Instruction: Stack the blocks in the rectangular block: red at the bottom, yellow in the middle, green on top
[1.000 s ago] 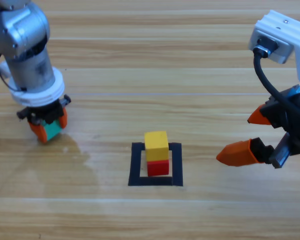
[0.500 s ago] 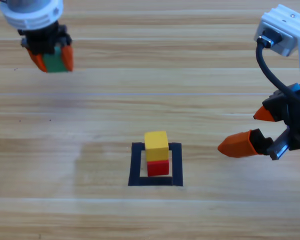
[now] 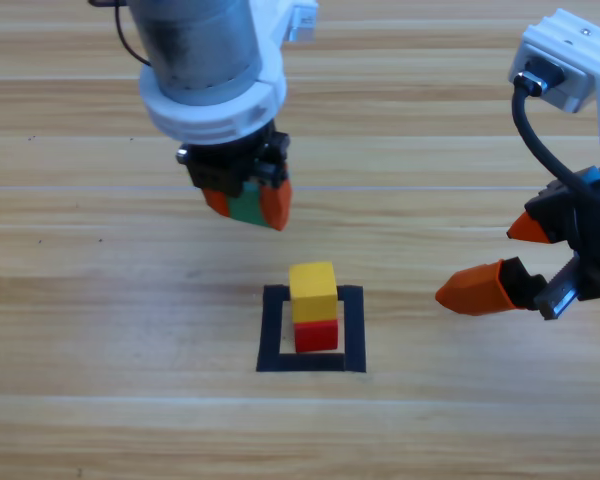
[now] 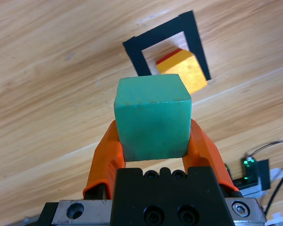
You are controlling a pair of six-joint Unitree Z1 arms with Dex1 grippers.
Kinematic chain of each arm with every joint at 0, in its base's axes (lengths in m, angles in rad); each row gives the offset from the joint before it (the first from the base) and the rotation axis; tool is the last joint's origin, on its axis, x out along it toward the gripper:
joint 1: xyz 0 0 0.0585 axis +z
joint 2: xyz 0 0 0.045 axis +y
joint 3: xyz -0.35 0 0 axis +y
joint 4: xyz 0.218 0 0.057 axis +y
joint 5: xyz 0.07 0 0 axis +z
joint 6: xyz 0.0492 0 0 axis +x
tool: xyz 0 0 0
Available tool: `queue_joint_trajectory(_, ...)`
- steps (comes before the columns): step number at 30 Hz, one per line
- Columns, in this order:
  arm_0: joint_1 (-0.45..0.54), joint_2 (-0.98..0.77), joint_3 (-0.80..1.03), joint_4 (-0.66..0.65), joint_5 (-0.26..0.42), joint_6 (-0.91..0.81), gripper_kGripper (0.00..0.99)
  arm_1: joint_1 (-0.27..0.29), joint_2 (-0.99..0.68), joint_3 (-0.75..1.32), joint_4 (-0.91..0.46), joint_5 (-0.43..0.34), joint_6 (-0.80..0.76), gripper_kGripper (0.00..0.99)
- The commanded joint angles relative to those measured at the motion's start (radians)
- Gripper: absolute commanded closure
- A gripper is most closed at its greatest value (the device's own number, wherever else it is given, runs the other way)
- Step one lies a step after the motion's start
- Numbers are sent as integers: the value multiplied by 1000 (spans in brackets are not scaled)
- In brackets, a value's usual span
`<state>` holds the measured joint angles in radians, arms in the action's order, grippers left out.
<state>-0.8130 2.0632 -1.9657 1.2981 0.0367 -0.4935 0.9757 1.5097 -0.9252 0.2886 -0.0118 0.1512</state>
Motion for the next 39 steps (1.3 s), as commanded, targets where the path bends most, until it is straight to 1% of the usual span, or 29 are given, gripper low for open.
queue_joint_trajectory(1,-57,5,-15,6,2,-112,990,-28,-5,23,-20,-3,2,1)
queue_joint_trajectory(7,-94,11,1,15,35,-318,990,-28,-3,23,-20,-2,-2,1)
queue_joint_trajectory(10,-118,43,-10,24,51,-425,990,-28,-3,23,-20,-2,-4,1)
queue_joint_trajectory(15,-163,106,-59,32,71,-510,990,-28,-3,23,-20,-2,-4,1)
queue_joint_trajectory(24,-173,173,-110,40,75,-524,990,-28,-3,25,-20,-2,-4,1)
queue_joint_trajectory(31,-167,193,-114,40,80,-485,990,-28,-3,25,-20,-2,-4,1)
queue_joint_trajectory(39,-124,204,-116,40,69,-459,990,-28,-2,25,-22,0,-4,1)
